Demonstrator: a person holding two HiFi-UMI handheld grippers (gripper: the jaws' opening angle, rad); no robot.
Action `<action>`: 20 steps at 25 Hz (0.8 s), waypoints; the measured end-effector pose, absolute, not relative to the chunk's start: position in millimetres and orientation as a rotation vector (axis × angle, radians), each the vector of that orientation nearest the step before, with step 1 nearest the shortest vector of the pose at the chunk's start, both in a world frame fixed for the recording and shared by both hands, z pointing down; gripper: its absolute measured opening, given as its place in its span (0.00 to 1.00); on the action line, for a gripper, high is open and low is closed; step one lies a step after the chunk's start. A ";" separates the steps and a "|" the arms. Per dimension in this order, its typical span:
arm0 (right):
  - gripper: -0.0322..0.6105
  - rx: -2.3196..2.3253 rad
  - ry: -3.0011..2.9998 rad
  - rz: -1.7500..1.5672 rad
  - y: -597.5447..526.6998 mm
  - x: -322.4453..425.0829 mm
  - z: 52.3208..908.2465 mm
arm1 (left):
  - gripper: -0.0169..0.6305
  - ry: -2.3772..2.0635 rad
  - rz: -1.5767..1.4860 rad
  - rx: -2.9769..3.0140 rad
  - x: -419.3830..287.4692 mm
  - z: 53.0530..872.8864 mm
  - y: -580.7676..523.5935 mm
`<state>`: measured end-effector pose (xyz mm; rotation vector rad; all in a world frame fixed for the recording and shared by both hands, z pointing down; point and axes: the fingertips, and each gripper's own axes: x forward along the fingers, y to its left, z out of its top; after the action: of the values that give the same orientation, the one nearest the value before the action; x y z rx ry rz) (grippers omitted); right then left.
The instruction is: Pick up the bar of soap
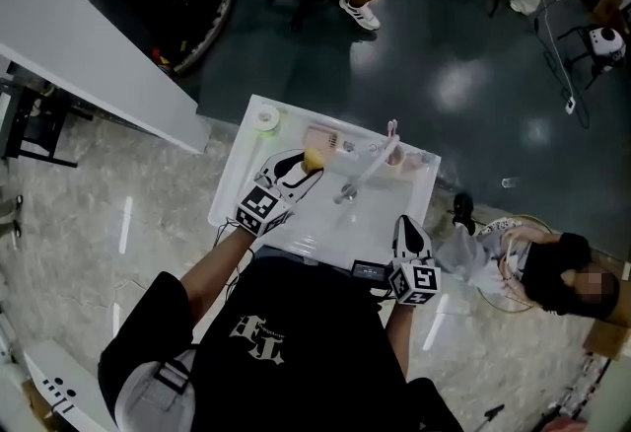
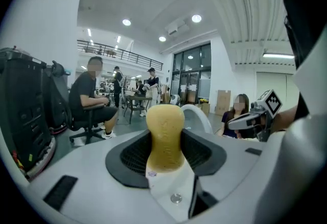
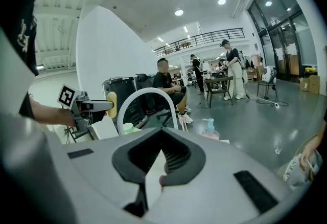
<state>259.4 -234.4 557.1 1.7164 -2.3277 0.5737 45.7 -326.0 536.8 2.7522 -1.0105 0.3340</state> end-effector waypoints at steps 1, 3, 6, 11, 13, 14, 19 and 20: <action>0.06 1.700 -2.339 0.561 -234.4 255.4 556.6 | 0.32 -1.010 0.306 2.753 43.3 531.9 -320.0; 0.06 1.669 -2.371 0.530 -235.2 249.8 556.9 | 0.32 -1.019 0.252 2.757 38.5 525.0 -310.3; 0.06 1.641 -2.400 0.500 -234.9 244.7 552.8 | 0.32 -1.043 0.191 2.751 31.8 521.5 -297.6; 0.06 1.575 -2.422 0.462 -230.5 241.2 551.7 | 0.32 -1.066 0.154 2.735 29.0 525.2 -278.4; 0.06 1.573 -2.424 0.465 -228.0 240.4 554.1 | 0.32 -1.074 0.131 2.720 28.9 528.5 -271.5; 0.06 1.579 -2.425 0.469 -226.1 240.0 553.9 | 0.32 -1.075 0.122 2.714 28.8 529.7 -267.7; 0.06 1.586 -2.449 0.454 -224.2 234.7 548.2 | 0.32 -1.064 0.110 2.711 27.7 527.9 -259.2; 0.06 1.581 -2.454 0.450 -225.0 233.1 547.1 | 0.32 -1.063 0.108 2.713 28.3 527.5 -258.7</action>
<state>233.1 -225.0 547.1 1.5805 -2.4539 0.4495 28.3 -258.7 527.5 2.7129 -1.0626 0.1075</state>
